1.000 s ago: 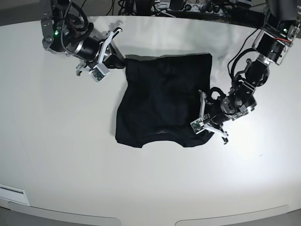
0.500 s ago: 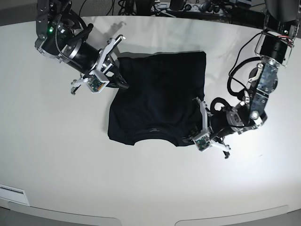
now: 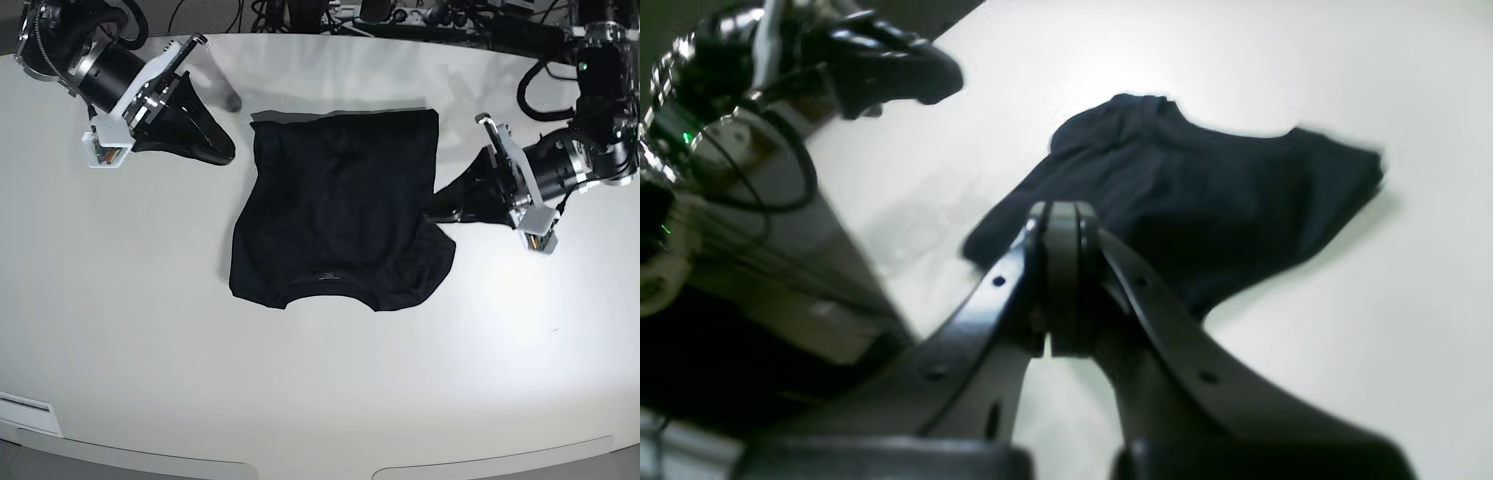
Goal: Fold the T-shirt properly
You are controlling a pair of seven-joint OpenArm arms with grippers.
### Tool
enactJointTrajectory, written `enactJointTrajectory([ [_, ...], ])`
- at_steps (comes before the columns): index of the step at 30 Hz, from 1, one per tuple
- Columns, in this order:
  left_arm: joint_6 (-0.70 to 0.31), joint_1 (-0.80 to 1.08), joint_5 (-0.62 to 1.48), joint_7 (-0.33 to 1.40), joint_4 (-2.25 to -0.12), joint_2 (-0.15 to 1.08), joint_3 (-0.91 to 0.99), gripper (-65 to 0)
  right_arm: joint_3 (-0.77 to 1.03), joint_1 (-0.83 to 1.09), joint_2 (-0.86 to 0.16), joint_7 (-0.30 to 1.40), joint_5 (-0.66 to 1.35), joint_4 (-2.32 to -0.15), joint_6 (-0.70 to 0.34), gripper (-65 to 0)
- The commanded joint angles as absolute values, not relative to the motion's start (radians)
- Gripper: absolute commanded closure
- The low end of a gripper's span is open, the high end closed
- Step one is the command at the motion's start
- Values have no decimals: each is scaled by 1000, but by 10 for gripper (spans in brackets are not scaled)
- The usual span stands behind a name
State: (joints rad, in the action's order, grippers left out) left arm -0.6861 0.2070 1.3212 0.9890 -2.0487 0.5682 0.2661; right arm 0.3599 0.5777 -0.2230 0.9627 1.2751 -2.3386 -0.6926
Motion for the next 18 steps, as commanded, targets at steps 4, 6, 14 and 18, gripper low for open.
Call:
enactJointTrajectory([
  [4, -698, 394, 1412, 1036, -2230, 581, 403, 0, 470, 689, -212, 1089, 1459, -2356, -698, 0],
  [6, -698, 487, 1412, 1044, -2315, 581, 464, 0, 533, 738, -212, 1155, 1484, -2356, -698, 0],
  [14, -698, 860, 1484, 1111, -2356, 524, 685, 0, 754, 962, -178, 1242, 1484, -2356, -698, 0],
  [18, -698, 1000, 1484, 1239, -2356, 456, 719, 0, 781, 1078, -157, 1312, 1484, -2356, -698, 0],
])
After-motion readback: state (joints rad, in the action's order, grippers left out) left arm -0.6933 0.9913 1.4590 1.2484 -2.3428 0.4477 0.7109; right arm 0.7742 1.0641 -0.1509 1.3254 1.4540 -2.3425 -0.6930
